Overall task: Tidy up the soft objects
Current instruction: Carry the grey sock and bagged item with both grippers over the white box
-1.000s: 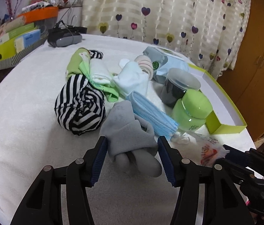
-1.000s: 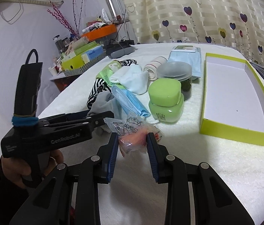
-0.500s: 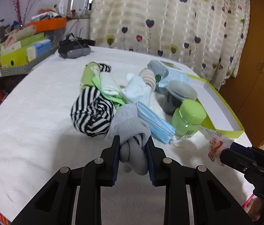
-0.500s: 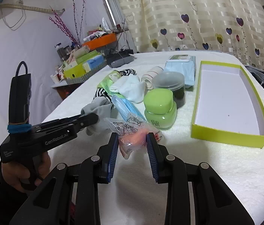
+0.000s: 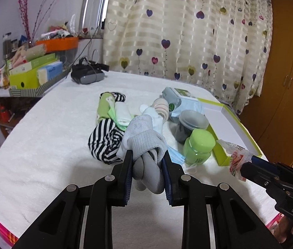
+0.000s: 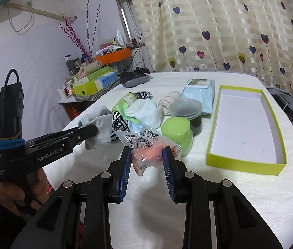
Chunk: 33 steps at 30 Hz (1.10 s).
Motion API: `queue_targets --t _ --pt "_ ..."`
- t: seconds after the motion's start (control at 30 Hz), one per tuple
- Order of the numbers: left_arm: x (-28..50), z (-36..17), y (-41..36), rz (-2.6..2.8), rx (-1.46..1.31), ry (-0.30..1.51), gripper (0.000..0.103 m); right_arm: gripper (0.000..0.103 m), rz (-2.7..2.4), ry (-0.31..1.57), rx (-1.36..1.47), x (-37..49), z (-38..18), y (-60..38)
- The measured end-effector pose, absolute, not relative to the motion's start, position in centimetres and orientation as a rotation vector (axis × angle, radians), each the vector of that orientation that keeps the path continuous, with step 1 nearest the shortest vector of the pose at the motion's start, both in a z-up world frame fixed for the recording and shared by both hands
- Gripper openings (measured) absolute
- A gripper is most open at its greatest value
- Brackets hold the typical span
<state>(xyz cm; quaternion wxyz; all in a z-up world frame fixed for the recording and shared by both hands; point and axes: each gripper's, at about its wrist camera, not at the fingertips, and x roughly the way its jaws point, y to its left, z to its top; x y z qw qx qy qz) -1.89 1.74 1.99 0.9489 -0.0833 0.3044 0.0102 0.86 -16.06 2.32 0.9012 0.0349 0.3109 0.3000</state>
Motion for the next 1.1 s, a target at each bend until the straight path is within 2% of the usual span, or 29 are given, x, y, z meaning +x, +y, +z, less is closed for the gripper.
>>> queue_targets --t 0.67,1.1 --pt "2.7 4.3 -3.1 -0.081 -0.121 0.585 0.024 0.032 0.506 0.603 0.100 4.7 3.5 -20.6" --pt "6.6 5.4 -8.9 -0.213 -0.081 0.587 0.024 0.032 0.403 0.630 0.142 8.4 2.7 -25.5"
